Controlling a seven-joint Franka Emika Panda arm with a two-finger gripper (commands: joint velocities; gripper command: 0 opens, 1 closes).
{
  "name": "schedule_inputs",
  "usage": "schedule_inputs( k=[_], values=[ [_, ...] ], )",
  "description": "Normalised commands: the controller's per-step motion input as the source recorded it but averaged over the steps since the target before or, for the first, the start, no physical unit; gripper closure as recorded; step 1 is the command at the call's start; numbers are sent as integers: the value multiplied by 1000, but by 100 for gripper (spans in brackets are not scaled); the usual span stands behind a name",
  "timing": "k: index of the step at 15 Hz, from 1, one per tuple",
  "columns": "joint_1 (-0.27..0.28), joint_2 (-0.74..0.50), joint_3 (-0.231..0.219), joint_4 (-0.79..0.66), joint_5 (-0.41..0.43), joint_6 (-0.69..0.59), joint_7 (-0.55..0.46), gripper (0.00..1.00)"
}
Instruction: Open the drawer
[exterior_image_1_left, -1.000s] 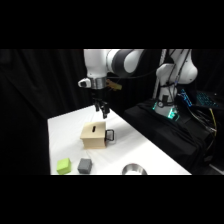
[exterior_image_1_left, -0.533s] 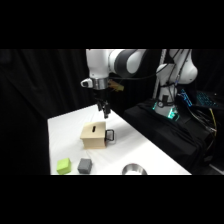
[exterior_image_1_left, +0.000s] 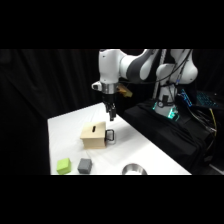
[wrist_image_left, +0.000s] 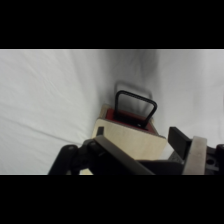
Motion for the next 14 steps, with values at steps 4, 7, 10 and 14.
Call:
schedule_inputs(
  k=[4, 7, 10, 14],
  values=[
    [19, -25, -32, -233, -295, 479, 517, 0],
    [55, 7, -74, -137, -420, 353, 542, 0],
    [80, 74, -116, -57, -397, 285, 487, 0],
    [125, 151, -176, -5, -333, 277, 420, 0]
  ],
)
